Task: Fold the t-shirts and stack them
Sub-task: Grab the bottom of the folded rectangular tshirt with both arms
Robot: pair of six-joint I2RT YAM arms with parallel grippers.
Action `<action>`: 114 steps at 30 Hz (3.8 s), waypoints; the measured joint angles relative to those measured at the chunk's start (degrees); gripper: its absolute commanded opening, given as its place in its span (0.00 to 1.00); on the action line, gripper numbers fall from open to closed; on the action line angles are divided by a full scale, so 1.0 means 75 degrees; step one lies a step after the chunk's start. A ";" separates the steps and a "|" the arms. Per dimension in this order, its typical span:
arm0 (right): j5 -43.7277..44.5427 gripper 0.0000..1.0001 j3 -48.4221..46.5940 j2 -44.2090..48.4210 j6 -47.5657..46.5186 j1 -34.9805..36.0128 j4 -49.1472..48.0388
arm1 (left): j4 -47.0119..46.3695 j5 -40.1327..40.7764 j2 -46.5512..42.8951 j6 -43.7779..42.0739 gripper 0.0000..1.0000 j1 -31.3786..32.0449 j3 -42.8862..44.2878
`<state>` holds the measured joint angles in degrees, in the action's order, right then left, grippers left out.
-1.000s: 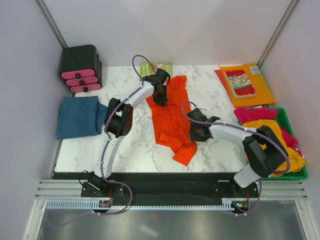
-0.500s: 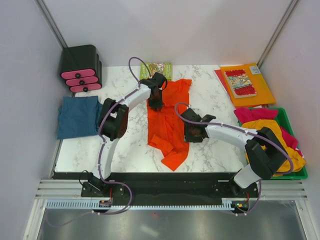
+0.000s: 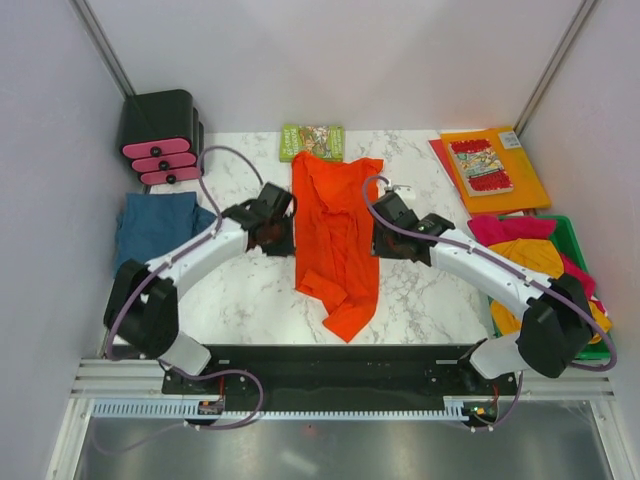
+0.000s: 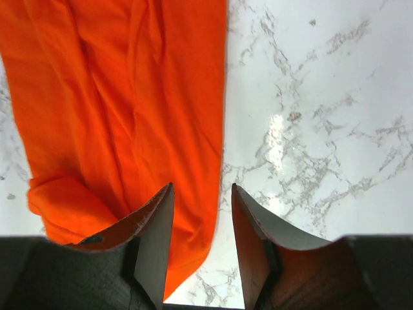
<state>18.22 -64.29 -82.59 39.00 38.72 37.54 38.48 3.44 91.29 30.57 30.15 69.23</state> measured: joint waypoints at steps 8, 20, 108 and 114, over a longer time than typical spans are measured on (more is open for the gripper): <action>0.0006 0.48 0.0726 0.0335 0.0140 0.0000 0.0079 | -0.1769 -0.0877 -0.1644 0.0533 0.35 0.0638 -0.3503; -0.0044 0.48 0.1201 0.1209 0.0259 0.0058 -0.0184 | -0.3934 -0.1151 -0.2372 0.0688 0.56 0.0609 -0.4156; -0.0431 0.38 0.4360 0.0828 0.4389 0.4392 -0.3246 | -0.3147 -0.1332 -0.3494 0.1542 0.02 0.1099 -0.4424; -0.0134 0.00 0.4304 0.0787 0.4526 0.4482 -0.2967 | -0.3121 -0.1332 -0.3544 0.1542 0.02 0.1099 -0.4570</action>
<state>17.21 -32.01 -76.69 72.95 72.34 15.29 15.07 -6.55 64.71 42.13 38.39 34.96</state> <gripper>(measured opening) 0.136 0.033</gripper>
